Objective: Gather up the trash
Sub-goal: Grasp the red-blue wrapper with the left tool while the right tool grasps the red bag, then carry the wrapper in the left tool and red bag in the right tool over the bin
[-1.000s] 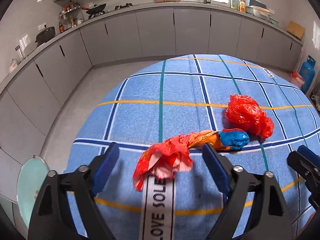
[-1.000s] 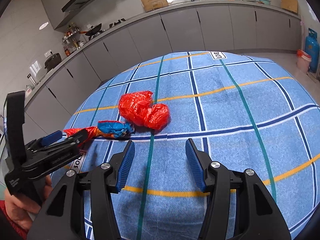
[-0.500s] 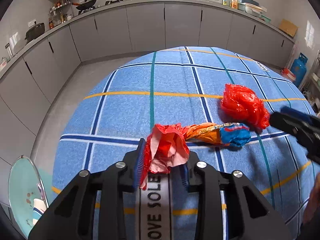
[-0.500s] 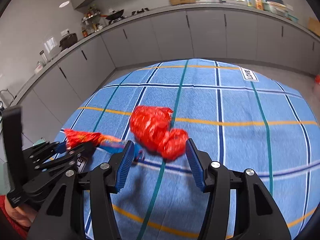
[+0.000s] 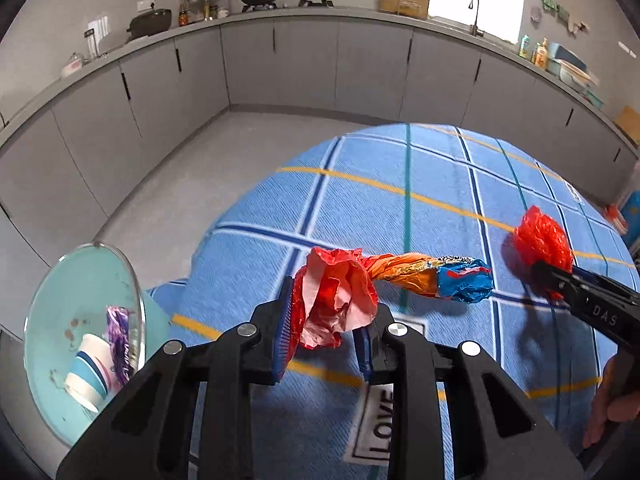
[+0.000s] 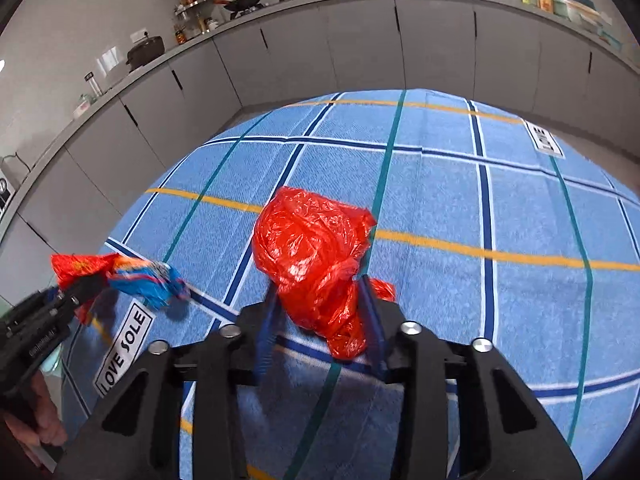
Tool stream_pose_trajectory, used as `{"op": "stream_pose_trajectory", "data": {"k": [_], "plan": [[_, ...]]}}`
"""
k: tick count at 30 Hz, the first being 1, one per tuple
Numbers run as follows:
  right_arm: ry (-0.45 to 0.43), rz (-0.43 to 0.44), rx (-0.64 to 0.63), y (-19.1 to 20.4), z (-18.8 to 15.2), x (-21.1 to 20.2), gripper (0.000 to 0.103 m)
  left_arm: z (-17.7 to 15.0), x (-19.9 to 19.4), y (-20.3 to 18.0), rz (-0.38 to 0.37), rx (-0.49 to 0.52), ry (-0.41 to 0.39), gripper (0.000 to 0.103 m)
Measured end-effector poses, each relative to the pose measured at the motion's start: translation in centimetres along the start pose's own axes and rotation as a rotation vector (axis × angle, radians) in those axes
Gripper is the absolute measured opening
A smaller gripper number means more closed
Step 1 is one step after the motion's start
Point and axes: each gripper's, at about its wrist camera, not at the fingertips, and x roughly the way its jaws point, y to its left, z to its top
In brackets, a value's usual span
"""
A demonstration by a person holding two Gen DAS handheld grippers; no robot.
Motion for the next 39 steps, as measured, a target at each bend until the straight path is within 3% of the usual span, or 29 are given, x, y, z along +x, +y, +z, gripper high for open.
{"op": "stream_pose_trajectory", "data": {"k": [8,17,39], "plan": [[-0.037,0.012,0.101,0.5,-1.8,-3.0,0.029,-1.1,-1.4,-1.2,-0.033,0.055,-0.008,0.027],[-0.127,0.014,0.080,4.8,-3.8,-7.5,0.029,-1.2,-5.2,0.3,-0.024,0.056,-0.083,0.027],[-0.151,0.153,-0.013,16.8,-5.6,-8.9,0.029,-3.7,-12.0,11.4,0.097,-0.101,-0.153,0.027]]}}
